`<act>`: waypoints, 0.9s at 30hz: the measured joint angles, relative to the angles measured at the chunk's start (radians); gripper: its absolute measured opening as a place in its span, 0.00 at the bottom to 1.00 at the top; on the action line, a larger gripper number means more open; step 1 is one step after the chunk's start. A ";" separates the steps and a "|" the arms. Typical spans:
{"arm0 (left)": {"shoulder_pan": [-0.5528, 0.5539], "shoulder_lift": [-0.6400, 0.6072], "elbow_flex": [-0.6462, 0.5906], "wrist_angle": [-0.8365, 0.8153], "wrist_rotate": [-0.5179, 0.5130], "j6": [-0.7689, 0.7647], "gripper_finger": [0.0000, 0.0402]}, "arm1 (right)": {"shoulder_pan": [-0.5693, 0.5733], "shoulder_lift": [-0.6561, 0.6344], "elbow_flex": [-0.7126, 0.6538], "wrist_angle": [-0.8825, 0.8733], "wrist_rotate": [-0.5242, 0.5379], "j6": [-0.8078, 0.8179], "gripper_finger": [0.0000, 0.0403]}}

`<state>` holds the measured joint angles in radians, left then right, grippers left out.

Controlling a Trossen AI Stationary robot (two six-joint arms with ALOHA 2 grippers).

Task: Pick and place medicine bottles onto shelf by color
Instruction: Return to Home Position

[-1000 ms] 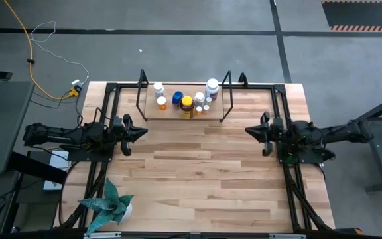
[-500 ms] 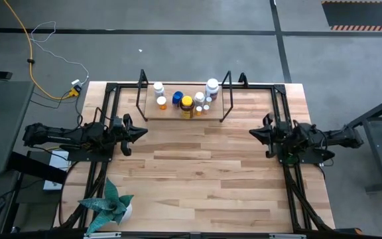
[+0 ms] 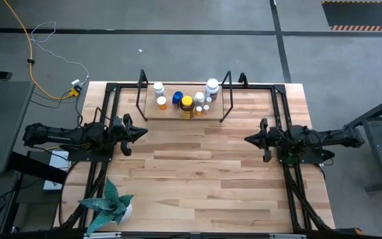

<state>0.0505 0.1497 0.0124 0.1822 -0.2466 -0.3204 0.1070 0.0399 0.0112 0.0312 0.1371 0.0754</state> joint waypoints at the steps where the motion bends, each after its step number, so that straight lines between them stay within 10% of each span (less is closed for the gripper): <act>1: 0.000 0.000 0.000 0.000 0.000 0.000 0.01 | 0.000 0.000 0.000 -0.001 0.000 -0.002 0.00; 27: 0.000 0.000 0.000 -0.001 0.000 0.000 0.01 | 0.000 -0.039 -0.001 0.006 0.003 0.239 0.00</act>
<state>0.0502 0.1493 0.0128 0.1810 -0.2462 -0.3200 0.1070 0.0004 0.0101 0.0371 0.1400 0.3141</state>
